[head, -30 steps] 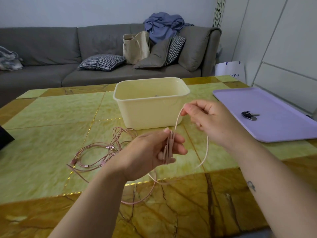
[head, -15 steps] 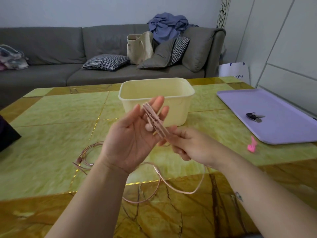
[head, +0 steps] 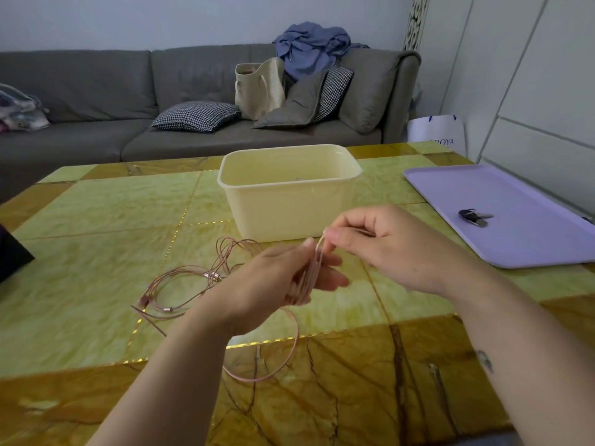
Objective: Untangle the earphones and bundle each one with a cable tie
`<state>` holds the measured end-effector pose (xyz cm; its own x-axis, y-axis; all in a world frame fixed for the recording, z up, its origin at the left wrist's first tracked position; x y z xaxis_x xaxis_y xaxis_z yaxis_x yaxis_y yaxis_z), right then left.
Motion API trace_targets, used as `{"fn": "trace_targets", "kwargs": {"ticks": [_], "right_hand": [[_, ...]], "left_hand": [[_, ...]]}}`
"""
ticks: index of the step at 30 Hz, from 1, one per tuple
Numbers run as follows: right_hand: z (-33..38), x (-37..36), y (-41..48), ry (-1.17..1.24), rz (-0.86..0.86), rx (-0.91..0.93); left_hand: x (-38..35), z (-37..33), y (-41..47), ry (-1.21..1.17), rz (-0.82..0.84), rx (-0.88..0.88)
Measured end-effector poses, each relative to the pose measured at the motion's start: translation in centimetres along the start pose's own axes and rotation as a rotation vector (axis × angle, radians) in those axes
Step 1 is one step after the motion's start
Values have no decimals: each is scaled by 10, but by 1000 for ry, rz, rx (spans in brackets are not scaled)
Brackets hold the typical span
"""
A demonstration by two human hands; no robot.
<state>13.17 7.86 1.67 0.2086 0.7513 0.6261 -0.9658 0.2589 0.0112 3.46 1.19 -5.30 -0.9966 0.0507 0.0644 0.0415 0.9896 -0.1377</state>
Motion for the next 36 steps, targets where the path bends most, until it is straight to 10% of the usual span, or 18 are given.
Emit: {"fn": "trace_targets", "kwargs": {"ticks": [9, 13, 20, 25, 36], "right_hand": [[-50, -5, 17, 314, -180, -32], [-44, -34, 26, 113, -34, -76], [-21, -49, 21, -223, 178, -153], [-12, -34, 8, -345, 162, -172], [-14, -8, 4, -240, -88, -56]], "left_hand": [[-10, -17, 1, -688, 384, -275], [16, -24, 1, -916, 38, -416], [38, -12, 0, -528, -278, -328], [19, -4, 5, -95, -226, -137], [-12, 0, 7, -54, 102, 24]]}}
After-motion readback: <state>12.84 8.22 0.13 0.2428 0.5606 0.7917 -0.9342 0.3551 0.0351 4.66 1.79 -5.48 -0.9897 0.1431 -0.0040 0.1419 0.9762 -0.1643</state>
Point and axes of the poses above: each hand's wrist, its own y-axis towards the middle knuckle, its own x-axis out of the back of the hand, z = x × y, the point moved 7 cm from there along y, towards the middle knuckle, and after that the axes turned 14 degrees about z, right-handed, at the moved point
